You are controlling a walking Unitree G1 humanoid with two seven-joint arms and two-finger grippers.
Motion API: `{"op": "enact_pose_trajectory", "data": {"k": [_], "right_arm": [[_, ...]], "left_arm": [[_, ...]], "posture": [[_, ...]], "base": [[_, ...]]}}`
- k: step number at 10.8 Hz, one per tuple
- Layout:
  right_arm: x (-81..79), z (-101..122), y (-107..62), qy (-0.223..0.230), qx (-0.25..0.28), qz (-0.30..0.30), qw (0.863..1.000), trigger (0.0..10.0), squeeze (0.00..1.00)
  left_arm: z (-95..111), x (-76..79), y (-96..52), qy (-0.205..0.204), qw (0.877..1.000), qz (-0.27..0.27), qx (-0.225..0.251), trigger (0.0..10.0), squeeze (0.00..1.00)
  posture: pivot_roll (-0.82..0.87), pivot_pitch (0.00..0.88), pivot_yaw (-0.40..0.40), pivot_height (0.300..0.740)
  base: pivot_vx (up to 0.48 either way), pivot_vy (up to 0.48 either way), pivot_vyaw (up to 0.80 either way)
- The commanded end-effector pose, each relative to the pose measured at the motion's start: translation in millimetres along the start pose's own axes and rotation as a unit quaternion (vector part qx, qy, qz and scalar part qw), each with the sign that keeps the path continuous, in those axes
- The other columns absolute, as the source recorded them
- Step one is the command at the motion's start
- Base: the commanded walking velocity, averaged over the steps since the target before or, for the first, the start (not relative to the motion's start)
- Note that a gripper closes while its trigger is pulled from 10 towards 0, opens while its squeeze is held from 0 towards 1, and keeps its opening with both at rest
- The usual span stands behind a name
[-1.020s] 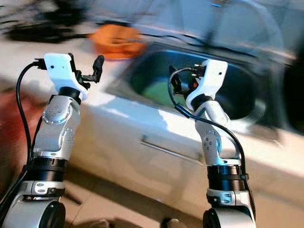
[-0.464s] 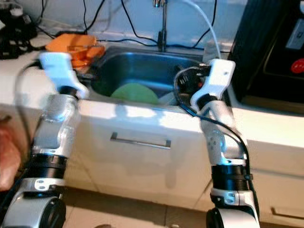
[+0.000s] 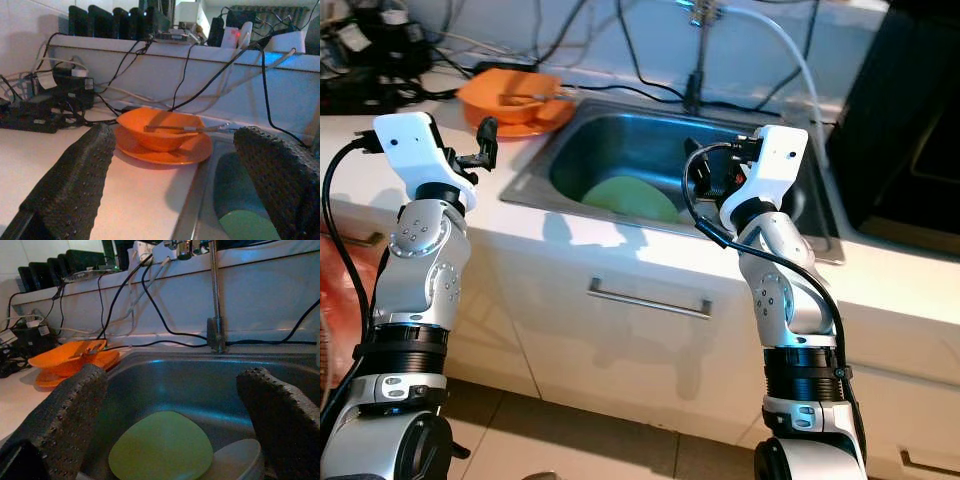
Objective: Kitchen organization
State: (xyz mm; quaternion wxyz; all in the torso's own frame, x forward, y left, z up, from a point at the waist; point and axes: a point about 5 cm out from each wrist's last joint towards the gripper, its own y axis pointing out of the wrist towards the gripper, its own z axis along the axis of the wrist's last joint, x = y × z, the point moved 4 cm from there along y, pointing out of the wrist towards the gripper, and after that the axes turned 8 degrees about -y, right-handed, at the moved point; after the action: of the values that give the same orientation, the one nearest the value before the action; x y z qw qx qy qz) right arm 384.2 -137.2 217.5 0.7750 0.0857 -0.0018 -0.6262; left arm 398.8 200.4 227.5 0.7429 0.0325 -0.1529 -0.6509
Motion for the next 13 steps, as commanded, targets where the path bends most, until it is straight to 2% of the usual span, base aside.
{"op": "enact_pose_trajectory", "data": {"k": [1,3,8,9,13], "right_arm": [[4.6,4.7,1.7,-0.008,0.004,-0.009,1.0,10.0,0.0],[4.5,6.7,2.3,-0.006,0.008,-0.01,1.0,10.0,0.0],[5.1,6.0,1.4,-0.003,0.009,-0.015,1.0,10.0,0.0],[5.6,5.4,1.4,-0.003,0.009,-0.017,1.0,10.0,0.0],[8.9,5.5,0.1,-0.005,0.011,-0.024,1.0,10.0,0.0]], "left_arm": [[0.6,6.5,1.0,-0.001,1.0,-0.005,-0.002,10.0,0.0],[5.9,8.5,3.6,0.004,1.0,-0.011,-0.004,10.0,0.0],[9.2,12.3,4.5,0.012,1.0,-0.013,-0.006,10.0,0.0],[11.0,14.7,4.4,0.031,0.999,-0.02,0.0,10.0,0.0],[14.3,27.5,3.7,0.022,0.999,-0.045,0.011,10.0,0.0]], "posture": [[-0.05,0.01,-0.023,0.74],[-0.04,0.01,-0.022,0.74],[-0.04,0.016,-0.014,0.74],[-0.04,0.016,-0.01,0.74],[-0.05,0.013,-0.004,0.74]], "base": [[0.0,0.0,0.0],[0.0,0.193,0.0],[0.0,0.48,0.0],[0.0,0.0,0.0],[0.0,0.0,0.0]]}}
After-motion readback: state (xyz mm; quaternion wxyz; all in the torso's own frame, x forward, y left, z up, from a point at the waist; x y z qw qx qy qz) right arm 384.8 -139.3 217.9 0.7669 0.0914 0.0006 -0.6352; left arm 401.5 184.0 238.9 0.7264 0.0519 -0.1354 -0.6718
